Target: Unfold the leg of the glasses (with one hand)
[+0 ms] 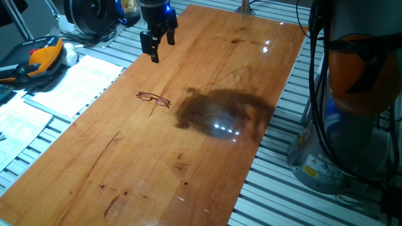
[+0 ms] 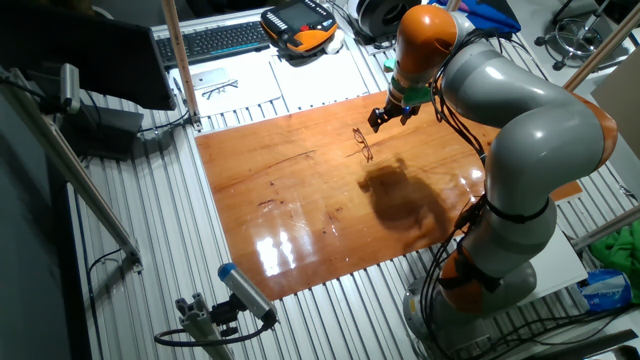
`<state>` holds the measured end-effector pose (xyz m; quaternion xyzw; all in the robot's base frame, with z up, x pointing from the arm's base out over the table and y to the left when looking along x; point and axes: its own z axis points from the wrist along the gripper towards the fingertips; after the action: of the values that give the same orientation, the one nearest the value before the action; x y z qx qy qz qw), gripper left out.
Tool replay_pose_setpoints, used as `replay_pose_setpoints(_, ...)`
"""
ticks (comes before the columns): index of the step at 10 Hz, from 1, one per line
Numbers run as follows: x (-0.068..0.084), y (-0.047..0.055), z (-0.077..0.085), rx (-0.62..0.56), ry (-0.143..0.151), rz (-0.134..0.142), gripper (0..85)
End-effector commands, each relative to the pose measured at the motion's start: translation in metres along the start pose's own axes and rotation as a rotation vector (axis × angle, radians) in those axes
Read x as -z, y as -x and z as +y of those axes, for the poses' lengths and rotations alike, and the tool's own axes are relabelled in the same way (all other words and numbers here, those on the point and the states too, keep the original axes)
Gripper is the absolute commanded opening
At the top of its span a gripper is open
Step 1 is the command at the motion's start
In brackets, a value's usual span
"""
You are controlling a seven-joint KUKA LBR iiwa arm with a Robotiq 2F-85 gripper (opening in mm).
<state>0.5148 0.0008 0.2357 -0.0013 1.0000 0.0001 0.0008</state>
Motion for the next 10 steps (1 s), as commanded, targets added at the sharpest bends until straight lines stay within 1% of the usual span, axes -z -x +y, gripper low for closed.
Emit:
replay_pose_setpoints(1, 0.0000, 0.0001, 0.0000, 0.002, -0.094, -0.057, 0.0)
replay_pose_setpoints(7, 0.0007, -0.0005, 0.0008, -0.001, -0.092, -0.057, 0.0)
replay_pose_setpoints(8, 0.0005, -0.0001, 0.0007, -0.005, -0.083, -0.053, 0.0)
replay_pose_setpoints(9, 0.0003, 0.0001, 0.0006, -0.021, -0.055, -0.044, 0.0)
replay_pose_setpoints(10, 0.0002, 0.0002, 0.0008, -0.023, -0.049, -0.032, 0.0)
